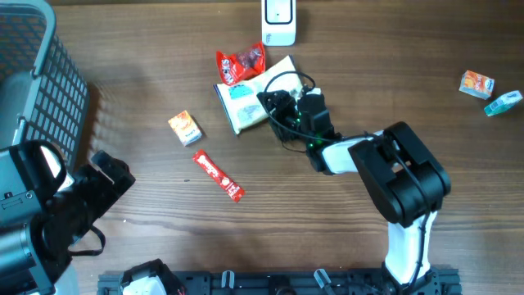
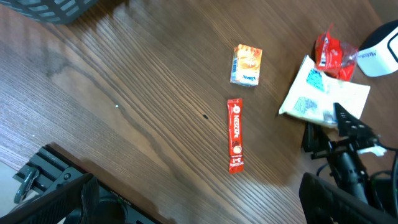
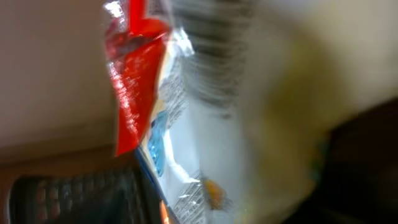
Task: Scan the item barcode
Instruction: 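Drag the wipes pack rightward and lift it with the right gripper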
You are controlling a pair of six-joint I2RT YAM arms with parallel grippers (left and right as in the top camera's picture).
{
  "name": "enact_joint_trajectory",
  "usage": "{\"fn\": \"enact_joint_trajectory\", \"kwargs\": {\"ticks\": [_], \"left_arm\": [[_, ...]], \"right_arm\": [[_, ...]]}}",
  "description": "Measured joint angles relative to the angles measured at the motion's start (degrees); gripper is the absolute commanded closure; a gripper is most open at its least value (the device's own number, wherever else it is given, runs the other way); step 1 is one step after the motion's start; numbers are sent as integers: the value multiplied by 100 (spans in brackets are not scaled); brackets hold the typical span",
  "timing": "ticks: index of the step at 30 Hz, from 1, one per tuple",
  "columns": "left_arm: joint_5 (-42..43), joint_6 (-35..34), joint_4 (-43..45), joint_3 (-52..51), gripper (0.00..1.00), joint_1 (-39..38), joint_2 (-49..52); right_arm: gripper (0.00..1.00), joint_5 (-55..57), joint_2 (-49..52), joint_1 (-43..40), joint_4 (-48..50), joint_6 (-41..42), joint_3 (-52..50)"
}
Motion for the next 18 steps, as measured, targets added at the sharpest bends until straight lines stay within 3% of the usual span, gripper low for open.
{"fn": "enact_joint_trajectory", "kwargs": {"ticks": [1,9,14,18], "left_arm": [[0,0,0,0,0,0,0],[0,0,0,0,0,0,0],[0,0,0,0,0,0,0],[0,0,0,0,0,0,0]], "right_arm": [[96,22,37,0,-48,-2,13],[96,114,164,-7,-236,-127,2],[96,-407,153,-219,-299,-485,2],[96,-1106,-201,-599,-1298,-1123,0]]}}
